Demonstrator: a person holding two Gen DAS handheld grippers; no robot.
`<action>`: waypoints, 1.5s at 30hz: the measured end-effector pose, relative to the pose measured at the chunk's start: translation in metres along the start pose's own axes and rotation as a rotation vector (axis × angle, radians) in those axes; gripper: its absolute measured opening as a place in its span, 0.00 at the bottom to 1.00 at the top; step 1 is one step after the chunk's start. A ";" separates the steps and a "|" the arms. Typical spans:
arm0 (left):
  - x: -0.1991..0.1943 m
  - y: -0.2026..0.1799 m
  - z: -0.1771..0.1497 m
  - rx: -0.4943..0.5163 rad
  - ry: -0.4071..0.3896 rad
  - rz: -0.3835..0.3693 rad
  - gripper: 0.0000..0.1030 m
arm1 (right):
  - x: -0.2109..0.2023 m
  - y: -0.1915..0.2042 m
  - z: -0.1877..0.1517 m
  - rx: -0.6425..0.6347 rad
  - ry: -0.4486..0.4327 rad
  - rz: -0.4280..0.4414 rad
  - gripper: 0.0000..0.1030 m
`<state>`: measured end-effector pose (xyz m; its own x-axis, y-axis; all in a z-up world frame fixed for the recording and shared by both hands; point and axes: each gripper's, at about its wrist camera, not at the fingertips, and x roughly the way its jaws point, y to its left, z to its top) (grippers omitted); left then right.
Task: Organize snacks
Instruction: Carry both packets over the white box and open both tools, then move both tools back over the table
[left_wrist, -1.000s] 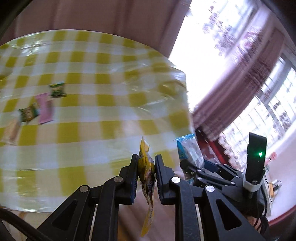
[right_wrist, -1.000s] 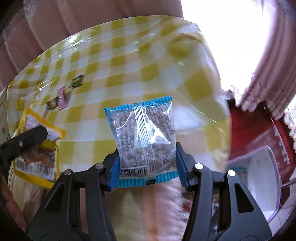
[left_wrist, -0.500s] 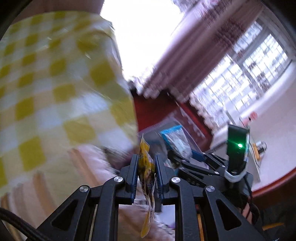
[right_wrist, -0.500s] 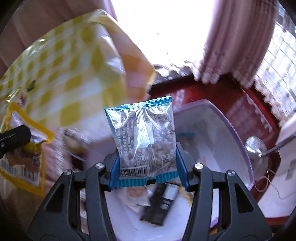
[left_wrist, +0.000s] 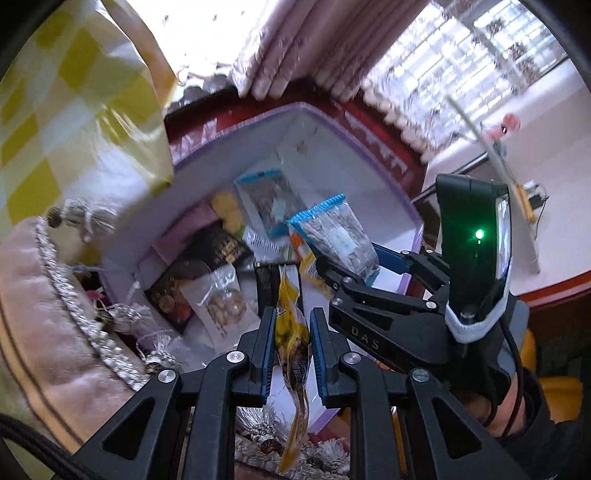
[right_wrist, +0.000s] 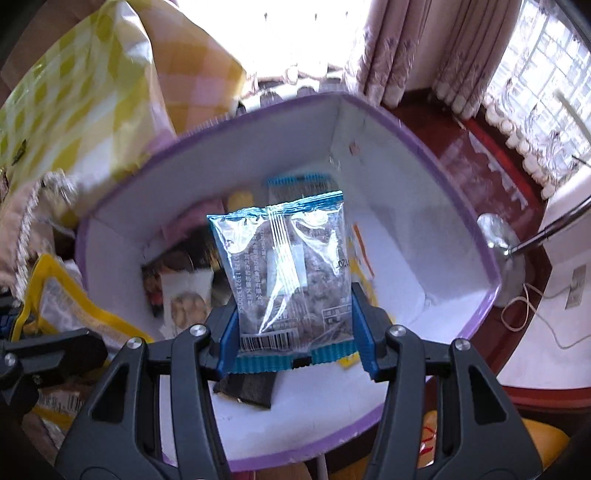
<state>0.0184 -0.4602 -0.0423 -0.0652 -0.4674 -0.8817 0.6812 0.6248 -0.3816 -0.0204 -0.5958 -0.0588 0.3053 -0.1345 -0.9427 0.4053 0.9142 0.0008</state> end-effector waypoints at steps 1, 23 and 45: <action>0.003 0.000 -0.001 0.002 0.017 0.006 0.19 | 0.004 -0.001 -0.003 0.000 0.019 -0.003 0.55; -0.048 0.016 -0.007 -0.060 -0.167 -0.034 0.60 | -0.014 0.013 -0.013 -0.012 0.028 -0.055 0.75; -0.209 0.231 -0.109 -0.585 -0.585 0.328 0.61 | -0.067 0.140 0.042 -0.150 -0.214 0.144 0.75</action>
<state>0.1097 -0.1499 0.0232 0.5598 -0.3531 -0.7496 0.1078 0.9280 -0.3566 0.0524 -0.4748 0.0181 0.5318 -0.0629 -0.8445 0.2178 0.9738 0.0647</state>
